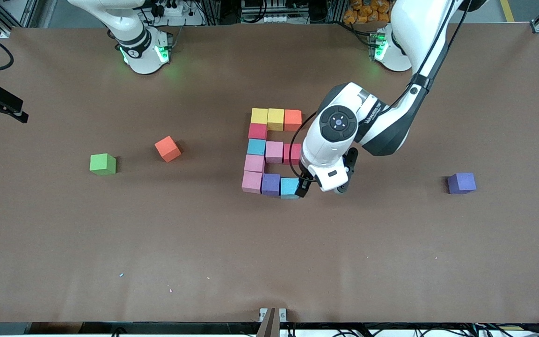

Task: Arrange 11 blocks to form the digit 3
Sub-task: 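Open the left gripper and lift it off the cyan cube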

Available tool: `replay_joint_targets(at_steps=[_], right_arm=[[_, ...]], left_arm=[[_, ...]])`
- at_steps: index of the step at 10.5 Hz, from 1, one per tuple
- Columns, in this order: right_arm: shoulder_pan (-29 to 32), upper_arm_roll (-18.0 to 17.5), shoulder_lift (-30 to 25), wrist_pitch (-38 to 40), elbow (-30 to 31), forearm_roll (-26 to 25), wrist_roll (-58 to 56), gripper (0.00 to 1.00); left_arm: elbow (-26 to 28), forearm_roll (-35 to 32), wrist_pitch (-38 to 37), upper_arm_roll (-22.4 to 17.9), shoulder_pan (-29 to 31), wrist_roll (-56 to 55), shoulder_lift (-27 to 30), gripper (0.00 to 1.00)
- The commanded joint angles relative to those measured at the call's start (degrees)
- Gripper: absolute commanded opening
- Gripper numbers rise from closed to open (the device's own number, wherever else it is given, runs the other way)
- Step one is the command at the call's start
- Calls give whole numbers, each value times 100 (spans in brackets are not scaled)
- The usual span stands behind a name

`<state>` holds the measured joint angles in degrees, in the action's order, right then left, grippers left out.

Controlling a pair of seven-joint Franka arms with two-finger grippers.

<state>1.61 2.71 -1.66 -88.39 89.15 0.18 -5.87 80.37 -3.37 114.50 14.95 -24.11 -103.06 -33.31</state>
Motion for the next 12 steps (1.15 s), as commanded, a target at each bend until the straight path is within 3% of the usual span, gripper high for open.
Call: replay_joint_targets(at_steps=[1, 3, 9, 12], right_arm=[[6, -16, -10, 50, -47, -44, -55, 100], [-3, -33, -19, 50, -47, -62, -29, 100], [-20, -42, -10, 59, -47, -123, -20, 100], [-20, -42, -10, 59, -38, -123, -20, 100]], left_arm=[[137, -155, -435, -10, 116, 792, 464, 100], [119, -462, -857, -1, 388, 2029, 903, 100], [49, -463, -1675, -45, 1232, 5011, 1791, 100], [58, -472, -1956, -54, 1514, 5734, 2081, 100]])
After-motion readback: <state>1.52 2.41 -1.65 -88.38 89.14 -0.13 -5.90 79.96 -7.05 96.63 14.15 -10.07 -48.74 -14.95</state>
